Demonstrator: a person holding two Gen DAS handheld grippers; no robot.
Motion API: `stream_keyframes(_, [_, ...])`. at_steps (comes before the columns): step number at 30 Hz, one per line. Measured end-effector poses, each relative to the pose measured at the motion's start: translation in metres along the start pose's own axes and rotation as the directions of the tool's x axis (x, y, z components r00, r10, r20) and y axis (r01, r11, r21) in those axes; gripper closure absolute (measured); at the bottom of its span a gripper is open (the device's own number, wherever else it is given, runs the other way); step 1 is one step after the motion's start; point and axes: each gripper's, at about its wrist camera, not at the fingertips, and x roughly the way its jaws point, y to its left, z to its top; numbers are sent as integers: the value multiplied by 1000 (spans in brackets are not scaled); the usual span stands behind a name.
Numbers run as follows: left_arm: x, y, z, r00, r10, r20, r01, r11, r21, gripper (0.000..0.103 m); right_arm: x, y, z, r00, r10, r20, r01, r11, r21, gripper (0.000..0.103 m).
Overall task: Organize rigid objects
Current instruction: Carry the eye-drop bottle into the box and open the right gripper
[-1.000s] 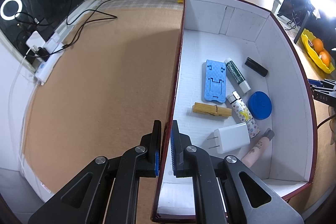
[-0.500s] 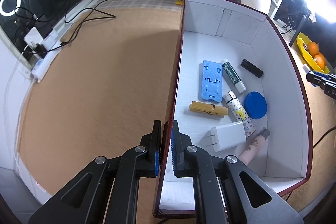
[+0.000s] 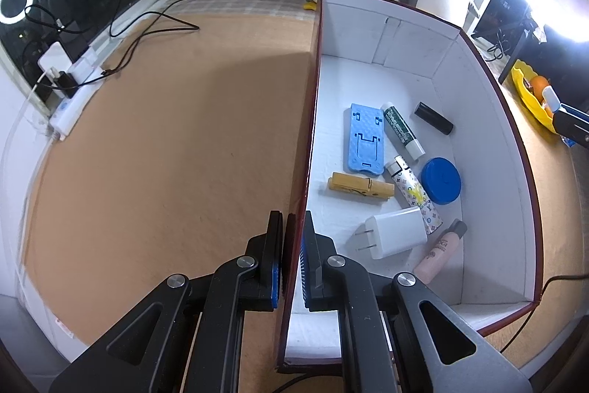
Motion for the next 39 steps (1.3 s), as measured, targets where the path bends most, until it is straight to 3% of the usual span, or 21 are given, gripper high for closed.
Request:
stream_keyframes(18, [0, 4, -5, 999, -39, 10, 39, 999, 7, 96, 12, 66, -4, 998, 58, -29, -59, 997, -40, 71])
stream_keyframes(39, [3, 5, -7, 999, -41, 4, 41, 999, 14, 96, 42, 88, -10, 994, 70, -88, -73, 997, -33, 71])
